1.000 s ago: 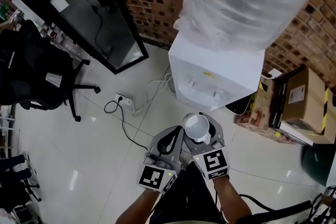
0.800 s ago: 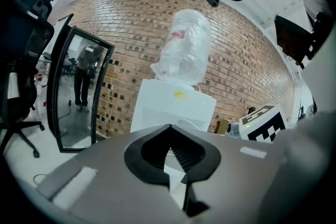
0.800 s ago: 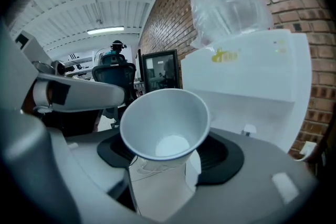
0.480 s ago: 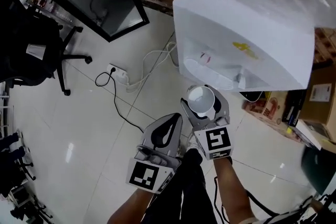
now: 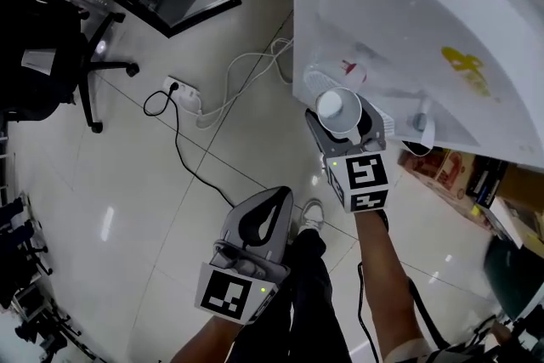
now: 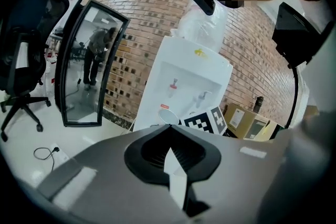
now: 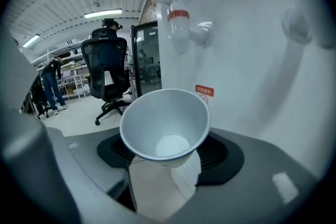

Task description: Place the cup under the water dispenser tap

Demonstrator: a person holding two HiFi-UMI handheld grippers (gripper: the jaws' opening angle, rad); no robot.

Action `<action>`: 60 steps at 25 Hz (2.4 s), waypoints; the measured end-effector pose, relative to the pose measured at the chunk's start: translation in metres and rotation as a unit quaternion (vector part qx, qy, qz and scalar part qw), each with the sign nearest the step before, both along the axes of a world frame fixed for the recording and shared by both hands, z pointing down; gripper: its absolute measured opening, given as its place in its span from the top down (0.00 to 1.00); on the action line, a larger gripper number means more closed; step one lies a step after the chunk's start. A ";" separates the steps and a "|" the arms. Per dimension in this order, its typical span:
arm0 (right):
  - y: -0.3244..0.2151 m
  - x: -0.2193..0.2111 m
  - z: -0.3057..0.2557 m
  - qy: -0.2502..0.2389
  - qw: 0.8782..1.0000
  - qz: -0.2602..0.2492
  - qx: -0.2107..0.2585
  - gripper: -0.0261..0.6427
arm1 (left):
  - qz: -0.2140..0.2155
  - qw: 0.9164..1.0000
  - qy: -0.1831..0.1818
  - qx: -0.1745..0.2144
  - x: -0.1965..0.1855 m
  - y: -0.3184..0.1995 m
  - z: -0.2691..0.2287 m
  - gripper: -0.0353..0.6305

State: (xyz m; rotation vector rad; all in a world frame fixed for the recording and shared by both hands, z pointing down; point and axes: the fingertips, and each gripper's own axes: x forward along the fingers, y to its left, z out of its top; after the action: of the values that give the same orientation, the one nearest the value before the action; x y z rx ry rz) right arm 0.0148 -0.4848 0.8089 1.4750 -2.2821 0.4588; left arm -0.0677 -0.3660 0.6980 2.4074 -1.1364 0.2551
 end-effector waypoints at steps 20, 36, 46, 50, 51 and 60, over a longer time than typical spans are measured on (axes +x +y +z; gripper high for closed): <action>-0.026 0.008 0.047 0.000 0.998 0.022 -0.054 0.43 | -0.012 1.000 0.004 -0.027 -0.004 -0.013 0.014 0.96; 0.020 0.008 -0.002 0.004 0.998 0.018 -0.053 0.38 | 0.016 1.000 0.002 -0.010 -0.006 0.006 -0.022 0.96; 0.084 -0.024 -0.092 -0.056 0.995 0.036 -0.076 0.38 | 0.020 0.999 0.025 0.002 -0.016 0.021 -0.079 0.96; 0.116 -0.042 -0.136 -0.111 0.990 0.041 -0.081 0.39 | 0.019 0.999 0.025 0.010 -0.026 0.030 -0.105 0.96; 0.126 -0.045 -0.146 -0.123 0.988 0.041 -0.082 0.39 | 0.016 1.000 0.024 0.012 -0.028 0.034 -0.112 0.96; 0.178 -0.054 -0.254 -0.122 0.992 0.019 -0.030 0.48 | 0.036 0.997 0.036 0.055 -0.032 0.065 -0.189 0.96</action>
State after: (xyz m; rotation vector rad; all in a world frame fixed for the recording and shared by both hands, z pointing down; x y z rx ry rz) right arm -0.0389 -0.3068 0.5546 1.5069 -2.4026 0.7503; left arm -0.0999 -0.3013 0.5087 2.5353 -1.0579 0.1302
